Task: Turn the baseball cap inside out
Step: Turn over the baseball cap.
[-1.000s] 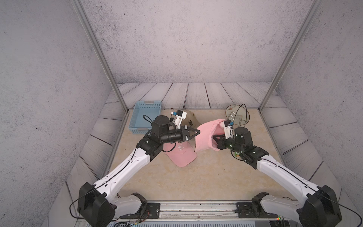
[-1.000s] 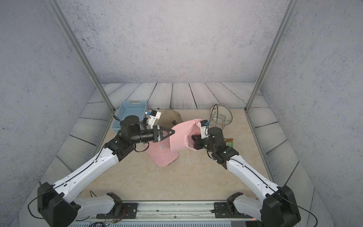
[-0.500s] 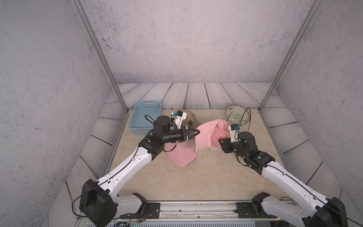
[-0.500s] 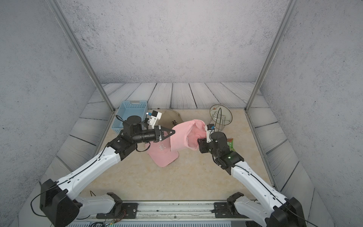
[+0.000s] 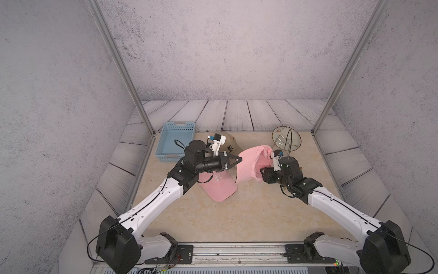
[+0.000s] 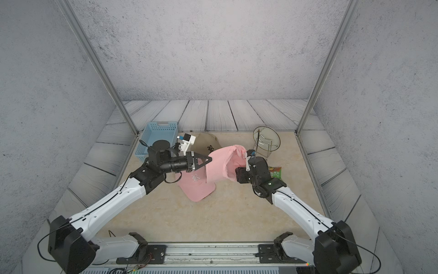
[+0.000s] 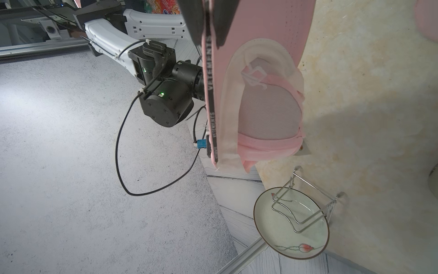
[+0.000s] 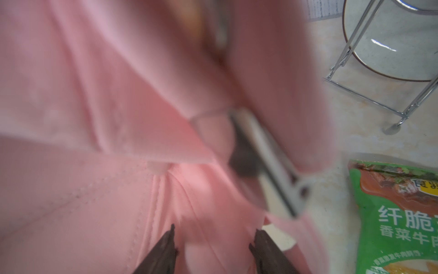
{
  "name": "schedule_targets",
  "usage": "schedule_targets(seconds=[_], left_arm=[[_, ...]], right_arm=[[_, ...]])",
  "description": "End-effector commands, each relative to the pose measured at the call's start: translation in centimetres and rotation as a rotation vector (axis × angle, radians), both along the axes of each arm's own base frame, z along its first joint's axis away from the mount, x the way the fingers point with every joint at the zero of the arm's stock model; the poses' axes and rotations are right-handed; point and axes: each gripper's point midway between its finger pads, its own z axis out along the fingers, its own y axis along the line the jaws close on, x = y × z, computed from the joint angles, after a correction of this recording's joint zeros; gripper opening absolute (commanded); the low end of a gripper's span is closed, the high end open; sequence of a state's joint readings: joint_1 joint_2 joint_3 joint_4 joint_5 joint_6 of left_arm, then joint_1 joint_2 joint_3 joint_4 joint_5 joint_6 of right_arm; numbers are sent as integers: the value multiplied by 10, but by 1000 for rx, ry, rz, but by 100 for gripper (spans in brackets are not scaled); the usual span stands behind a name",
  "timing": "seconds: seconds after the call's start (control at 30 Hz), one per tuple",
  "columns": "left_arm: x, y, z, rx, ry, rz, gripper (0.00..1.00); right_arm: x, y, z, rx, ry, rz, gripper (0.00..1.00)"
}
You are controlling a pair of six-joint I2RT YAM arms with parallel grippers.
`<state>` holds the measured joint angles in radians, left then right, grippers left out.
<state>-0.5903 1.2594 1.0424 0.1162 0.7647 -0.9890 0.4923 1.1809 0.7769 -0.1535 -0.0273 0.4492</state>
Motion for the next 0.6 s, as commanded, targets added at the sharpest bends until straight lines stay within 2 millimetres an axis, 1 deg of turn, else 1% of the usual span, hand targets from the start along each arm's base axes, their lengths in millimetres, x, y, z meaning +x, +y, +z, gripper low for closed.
schedule_targets(seconds=[0.0, 0.13, 0.2, 0.27, 0.3, 0.37, 0.43, 0.5, 0.57], left_arm=[[-7, -2, 26, -73, -81, -44, 0], [-7, -1, 26, -74, -83, -38, 0], [-7, -1, 24, -70, -84, -33, 0], [-3, 1, 19, -46, -80, -9, 0], [-1, 4, 14, -26, -75, 13, 0], [10, 14, 1, 47, -82, 103, 0], [25, 34, -14, 146, -88, 236, 0], [39, 58, -29, 239, -90, 357, 0], [53, 77, -41, 301, -82, 430, 0]], right_arm=[[2, 16, 4, 76, 6, 41, 47], [1, 24, 8, 121, 8, 70, 22], [0, 26, 11, 132, 3, 81, 11], [-2, 25, 16, 135, -8, 83, 2], [-4, 24, 20, 136, -19, 85, 0], [-9, 22, 30, 142, -46, 96, 0], [-17, 23, 43, 157, -82, 137, 0], [-27, 25, 55, 178, -116, 189, 0], [-39, 29, 66, 207, -136, 256, 0]])
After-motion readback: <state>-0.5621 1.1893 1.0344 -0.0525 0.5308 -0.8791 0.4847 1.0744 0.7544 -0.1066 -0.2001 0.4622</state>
